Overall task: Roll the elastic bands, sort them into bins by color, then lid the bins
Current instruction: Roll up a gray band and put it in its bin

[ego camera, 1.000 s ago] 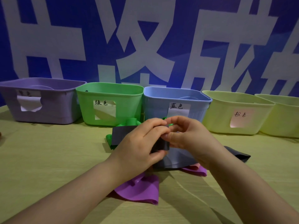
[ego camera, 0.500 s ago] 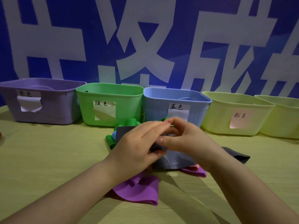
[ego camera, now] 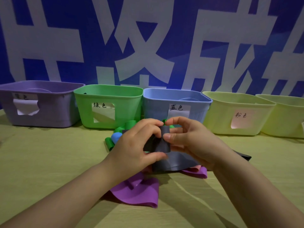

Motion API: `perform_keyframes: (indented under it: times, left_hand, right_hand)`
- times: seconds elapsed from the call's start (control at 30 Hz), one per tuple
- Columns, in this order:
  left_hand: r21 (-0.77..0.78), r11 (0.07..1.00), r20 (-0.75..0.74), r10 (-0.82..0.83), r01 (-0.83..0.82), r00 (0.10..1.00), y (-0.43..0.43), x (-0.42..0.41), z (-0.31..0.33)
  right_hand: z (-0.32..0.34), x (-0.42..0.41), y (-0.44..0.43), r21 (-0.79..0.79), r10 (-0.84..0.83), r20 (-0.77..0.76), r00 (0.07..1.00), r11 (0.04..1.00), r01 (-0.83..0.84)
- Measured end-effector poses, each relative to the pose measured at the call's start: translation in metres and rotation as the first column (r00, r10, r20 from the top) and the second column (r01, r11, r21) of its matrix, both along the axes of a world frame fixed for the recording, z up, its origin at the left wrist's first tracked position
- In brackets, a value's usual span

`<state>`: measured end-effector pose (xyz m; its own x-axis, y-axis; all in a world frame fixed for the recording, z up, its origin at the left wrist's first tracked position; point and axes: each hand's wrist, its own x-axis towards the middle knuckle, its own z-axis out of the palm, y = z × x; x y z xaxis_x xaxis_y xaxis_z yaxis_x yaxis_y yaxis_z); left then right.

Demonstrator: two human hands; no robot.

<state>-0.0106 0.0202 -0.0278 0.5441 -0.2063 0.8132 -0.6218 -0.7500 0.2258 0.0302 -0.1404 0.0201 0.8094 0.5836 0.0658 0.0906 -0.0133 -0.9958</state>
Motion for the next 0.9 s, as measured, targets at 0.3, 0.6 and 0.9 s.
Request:
perform_keyframes:
  times: [0.3, 0.6, 0.9]
  left_hand:
    - [0.067, 0.998, 0.024, 0.019, -0.021, 1.0, 0.001, -0.001, 0.001]
    - [0.042, 0.997, 0.036, 0.065, -0.066, 0.997, 0.0, -0.001, 0.0]
    - [0.034, 0.999, 0.002, -0.012, 0.012, 1.0, -0.002, -0.003, -0.002]
  right_hand:
    - [-0.005, 0.005, 0.0, 0.084, 0.097, -0.107, 0.989, 0.993, -0.088]
    - [-0.014, 0.001, 0.013, -0.146, -0.164, 0.38, 0.91, 0.961, 0.234]
    - [-0.003, -0.001, 0.004, -0.033, 0.005, 0.122, 0.993, 0.999, -0.001]
